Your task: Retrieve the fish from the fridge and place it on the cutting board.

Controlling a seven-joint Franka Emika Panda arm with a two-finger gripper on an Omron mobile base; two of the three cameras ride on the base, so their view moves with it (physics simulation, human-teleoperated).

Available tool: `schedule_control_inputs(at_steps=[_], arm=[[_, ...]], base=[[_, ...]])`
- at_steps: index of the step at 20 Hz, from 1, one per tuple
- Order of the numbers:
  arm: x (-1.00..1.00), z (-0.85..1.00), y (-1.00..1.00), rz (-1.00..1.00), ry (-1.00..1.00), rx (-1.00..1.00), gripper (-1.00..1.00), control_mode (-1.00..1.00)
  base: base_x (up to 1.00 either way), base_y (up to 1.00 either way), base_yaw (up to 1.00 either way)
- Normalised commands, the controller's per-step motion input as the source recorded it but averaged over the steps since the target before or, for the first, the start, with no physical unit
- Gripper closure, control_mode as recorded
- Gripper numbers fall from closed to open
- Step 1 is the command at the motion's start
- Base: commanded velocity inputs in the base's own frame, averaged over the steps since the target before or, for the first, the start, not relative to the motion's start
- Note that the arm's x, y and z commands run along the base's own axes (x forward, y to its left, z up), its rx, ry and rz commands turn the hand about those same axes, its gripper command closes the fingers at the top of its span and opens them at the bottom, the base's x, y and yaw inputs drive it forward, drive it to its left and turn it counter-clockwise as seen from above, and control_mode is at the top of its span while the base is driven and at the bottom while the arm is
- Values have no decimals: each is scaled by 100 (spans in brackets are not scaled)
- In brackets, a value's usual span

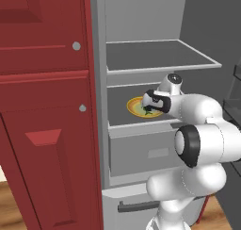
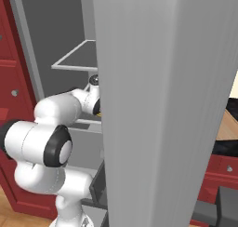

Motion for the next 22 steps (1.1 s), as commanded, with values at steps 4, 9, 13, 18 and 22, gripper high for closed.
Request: schedule_control_inputs(at_steps=[4, 9, 13, 18, 22], arm=[[17, 0, 0, 0, 0, 0, -100, -100], [21, -9, 0, 0, 0, 0, -100, -100], [13, -34, 0, 0, -2, 0, -100, -100], [13, -30, 0, 0, -2, 0, -100, -100], [20, 0, 0, 0, 0, 0, -100, -100]], base=[[0, 0, 0], [0, 0, 0], [0, 0, 0], [0, 0, 0], [0, 0, 0]])
